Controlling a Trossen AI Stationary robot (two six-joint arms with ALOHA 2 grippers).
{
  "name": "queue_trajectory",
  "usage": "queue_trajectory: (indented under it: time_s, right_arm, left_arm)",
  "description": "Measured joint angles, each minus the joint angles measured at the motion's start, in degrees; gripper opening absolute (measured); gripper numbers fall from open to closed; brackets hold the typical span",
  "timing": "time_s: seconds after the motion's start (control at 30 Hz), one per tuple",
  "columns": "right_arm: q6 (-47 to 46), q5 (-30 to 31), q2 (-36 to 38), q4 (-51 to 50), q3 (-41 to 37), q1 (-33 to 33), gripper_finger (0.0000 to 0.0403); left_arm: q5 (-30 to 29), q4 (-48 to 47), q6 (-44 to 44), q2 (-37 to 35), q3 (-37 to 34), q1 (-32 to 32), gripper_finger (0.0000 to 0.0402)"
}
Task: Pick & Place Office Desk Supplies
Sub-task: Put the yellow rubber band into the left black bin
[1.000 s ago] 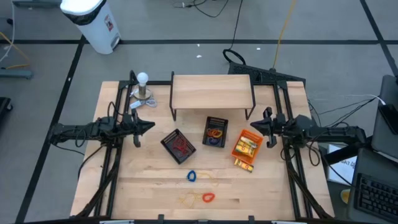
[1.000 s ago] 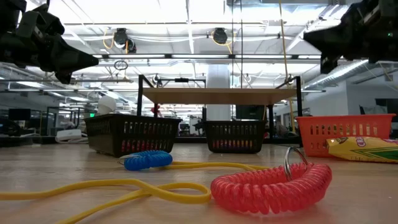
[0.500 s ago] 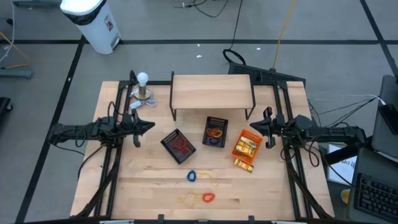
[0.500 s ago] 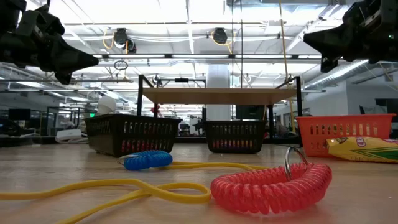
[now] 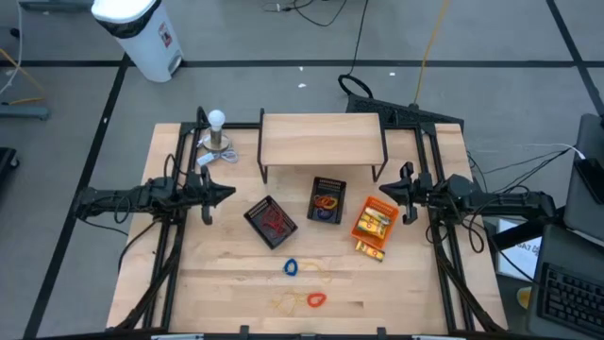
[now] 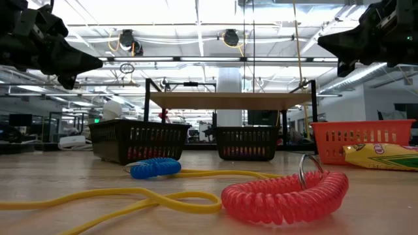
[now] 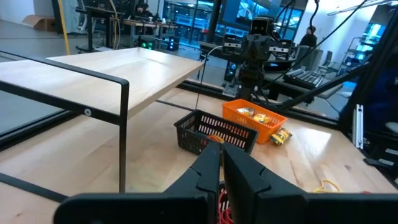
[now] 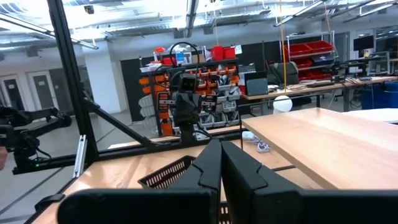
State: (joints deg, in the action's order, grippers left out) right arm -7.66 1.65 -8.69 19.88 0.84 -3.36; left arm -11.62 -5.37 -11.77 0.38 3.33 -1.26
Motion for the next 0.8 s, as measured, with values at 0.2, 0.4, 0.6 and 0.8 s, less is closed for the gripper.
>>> queue_trajectory:
  time_s: [0.2,0.4,0.6,0.8]
  right_arm:
    - [-0.01,-0.16,-0.02,0.09,-0.04,0.04,0.0001]
    - [-0.24,-0.20,-1.30,-0.05,-0.04,0.04,0.0001]
    - [0.54,-0.09,-2.32,-0.03,-0.04,0.04,0.0003]
    - [0.63,-0.02,-2.32,0.89,-0.04,0.04,0.0003]
  left_arm:
    - [-0.16,0.00,0.00,1.68,0.00,0.00,0.0024]
    - [-2.65,0.17,-4.39,6.57,0.00,0.00,0.0023]
    - [-4.03,2.03,-7.48,16.55,1.50,-1.23,0.0004]
    - [-6.70,2.83,-4.71,27.56,8.46,-4.34,0.0004]
